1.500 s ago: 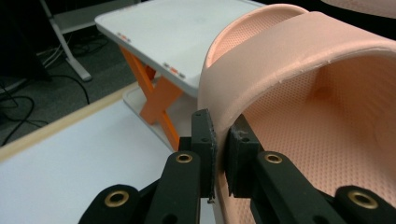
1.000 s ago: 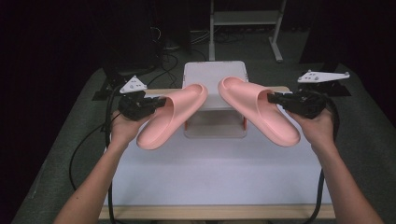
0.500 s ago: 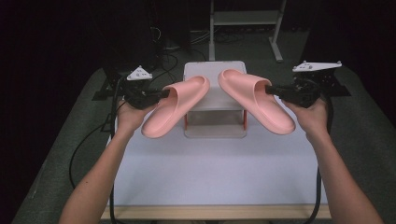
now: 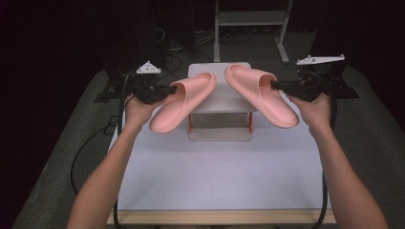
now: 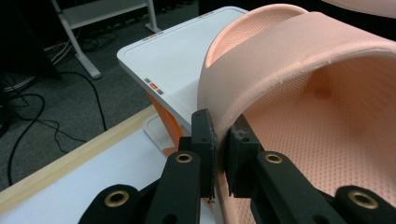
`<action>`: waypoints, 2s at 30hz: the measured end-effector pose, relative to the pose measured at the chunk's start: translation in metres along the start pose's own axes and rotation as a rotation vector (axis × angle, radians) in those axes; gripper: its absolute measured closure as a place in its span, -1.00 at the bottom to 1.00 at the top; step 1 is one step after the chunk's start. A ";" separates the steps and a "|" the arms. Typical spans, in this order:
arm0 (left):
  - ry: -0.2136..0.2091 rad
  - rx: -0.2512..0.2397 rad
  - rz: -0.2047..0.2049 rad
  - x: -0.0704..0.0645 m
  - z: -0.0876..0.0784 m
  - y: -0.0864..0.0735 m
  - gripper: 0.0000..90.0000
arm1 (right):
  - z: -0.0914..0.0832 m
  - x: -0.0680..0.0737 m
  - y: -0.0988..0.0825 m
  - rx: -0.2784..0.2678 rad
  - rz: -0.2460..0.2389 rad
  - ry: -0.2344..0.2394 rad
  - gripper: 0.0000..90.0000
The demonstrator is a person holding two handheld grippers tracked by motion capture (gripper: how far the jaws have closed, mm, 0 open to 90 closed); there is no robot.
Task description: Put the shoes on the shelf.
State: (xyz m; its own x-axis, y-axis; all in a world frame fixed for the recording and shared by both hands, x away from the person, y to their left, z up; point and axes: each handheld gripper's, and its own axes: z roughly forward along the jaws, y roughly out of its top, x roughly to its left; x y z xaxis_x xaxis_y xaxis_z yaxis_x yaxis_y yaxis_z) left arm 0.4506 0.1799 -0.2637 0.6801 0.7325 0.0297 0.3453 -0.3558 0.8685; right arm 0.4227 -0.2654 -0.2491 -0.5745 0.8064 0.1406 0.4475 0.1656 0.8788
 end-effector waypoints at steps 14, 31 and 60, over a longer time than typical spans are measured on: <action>0.031 0.048 -0.035 0.017 0.033 0.010 0.86 | 0.045 -0.010 0.016 0.063 0.027 -0.061 0.88; 0.083 0.058 -0.120 0.033 0.070 0.023 0.86 | 0.090 -0.025 0.024 0.080 0.095 -0.141 0.88; 0.189 0.061 -0.151 0.023 0.091 0.034 0.73 | 0.112 -0.023 0.022 0.064 0.140 -0.180 0.83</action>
State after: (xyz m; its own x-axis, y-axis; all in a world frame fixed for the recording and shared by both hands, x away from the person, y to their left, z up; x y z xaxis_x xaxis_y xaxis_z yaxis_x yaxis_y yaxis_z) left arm 0.5364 0.1318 -0.2783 0.4870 0.8734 -0.0008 0.4760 -0.2647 0.8387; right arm 0.5226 -0.2173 -0.2835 -0.3747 0.9113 0.1706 0.5602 0.0759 0.8249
